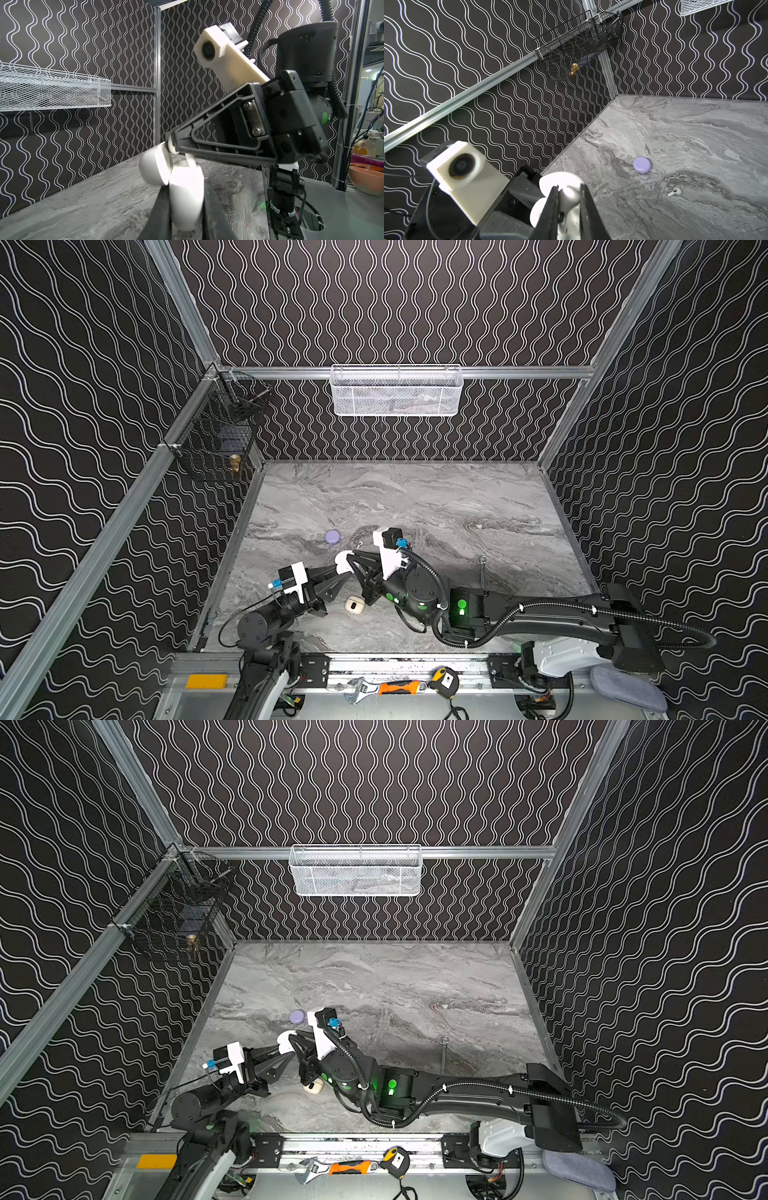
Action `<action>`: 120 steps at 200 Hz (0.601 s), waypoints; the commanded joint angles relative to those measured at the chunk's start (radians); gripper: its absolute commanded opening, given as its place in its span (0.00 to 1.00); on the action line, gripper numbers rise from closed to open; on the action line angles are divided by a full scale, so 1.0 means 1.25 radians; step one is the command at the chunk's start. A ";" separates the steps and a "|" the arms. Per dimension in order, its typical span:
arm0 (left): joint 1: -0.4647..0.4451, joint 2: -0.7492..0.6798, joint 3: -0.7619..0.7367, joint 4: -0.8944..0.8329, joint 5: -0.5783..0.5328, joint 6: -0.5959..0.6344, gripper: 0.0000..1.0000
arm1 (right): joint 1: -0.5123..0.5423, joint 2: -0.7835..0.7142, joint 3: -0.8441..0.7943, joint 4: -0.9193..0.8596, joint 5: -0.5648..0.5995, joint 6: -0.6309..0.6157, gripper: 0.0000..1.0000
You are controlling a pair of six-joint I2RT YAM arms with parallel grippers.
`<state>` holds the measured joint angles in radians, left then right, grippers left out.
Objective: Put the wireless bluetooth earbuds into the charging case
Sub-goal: 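Insert the earbud into the white case slot with the right gripper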
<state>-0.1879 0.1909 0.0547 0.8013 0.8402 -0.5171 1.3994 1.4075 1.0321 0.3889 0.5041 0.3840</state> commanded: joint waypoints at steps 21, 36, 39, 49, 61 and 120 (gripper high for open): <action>0.001 -0.049 0.019 -0.041 -0.004 0.024 0.00 | 0.002 0.003 -0.011 0.008 0.040 0.012 0.07; 0.001 -0.060 0.021 -0.057 -0.009 0.027 0.00 | 0.006 0.007 -0.004 0.001 0.029 0.014 0.07; 0.001 -0.060 0.022 -0.058 -0.009 0.026 0.00 | 0.007 0.009 -0.003 0.001 0.028 0.014 0.07; 0.001 -0.061 0.025 -0.060 -0.008 0.027 0.00 | 0.015 0.013 -0.002 0.003 0.026 0.011 0.08; 0.001 -0.060 0.027 -0.057 -0.005 0.025 0.00 | 0.024 0.016 -0.003 0.014 0.027 0.005 0.10; 0.001 -0.059 0.027 -0.054 -0.008 0.021 0.00 | 0.051 0.008 -0.019 0.041 0.065 -0.014 0.28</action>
<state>-0.1879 0.1215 0.0761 0.6788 0.8349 -0.4969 1.4548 1.4265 1.0229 0.4339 0.5781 0.3756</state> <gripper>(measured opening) 0.189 0.252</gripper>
